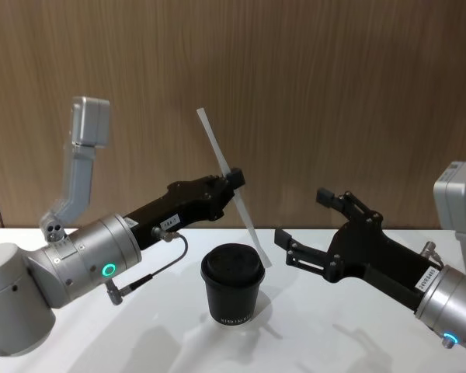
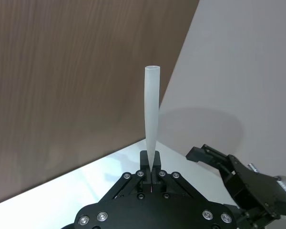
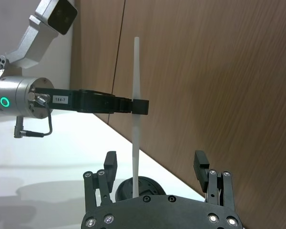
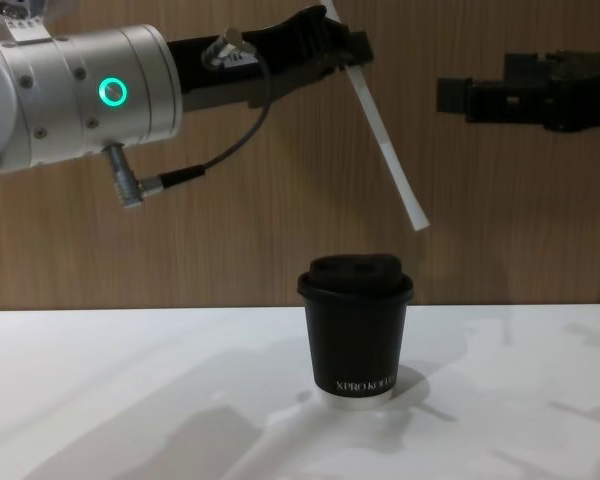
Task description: Pick up the straw with one hand, pass it to the other hand, and insert it into the cup.
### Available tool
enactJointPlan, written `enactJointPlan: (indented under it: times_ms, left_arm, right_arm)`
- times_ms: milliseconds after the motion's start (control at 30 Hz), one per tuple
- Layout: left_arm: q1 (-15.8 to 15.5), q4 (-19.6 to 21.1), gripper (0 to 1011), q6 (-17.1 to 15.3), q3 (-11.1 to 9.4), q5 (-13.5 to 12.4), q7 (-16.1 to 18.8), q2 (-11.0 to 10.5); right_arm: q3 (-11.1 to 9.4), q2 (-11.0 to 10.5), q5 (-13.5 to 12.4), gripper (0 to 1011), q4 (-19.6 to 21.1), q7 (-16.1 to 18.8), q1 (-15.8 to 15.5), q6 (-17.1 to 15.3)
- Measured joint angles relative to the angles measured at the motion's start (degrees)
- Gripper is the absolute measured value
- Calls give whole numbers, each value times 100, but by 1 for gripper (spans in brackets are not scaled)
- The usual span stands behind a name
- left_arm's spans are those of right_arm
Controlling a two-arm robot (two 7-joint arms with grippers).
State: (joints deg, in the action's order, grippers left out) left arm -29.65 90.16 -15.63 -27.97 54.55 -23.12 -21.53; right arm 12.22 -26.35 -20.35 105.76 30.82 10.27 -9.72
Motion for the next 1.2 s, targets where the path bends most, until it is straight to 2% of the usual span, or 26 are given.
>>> enactJointPlan:
  times_ms: [633,1200]
  left_arm:
    - [47,355,4,238,-94,-626,380,-372]
    - [-24,359,4,331,-206,-1138,530,-453]
  right_arm:
    - [0,0,0,1001,0,0,0,0]
    - [0,0,0,1001,0,0,0,0]
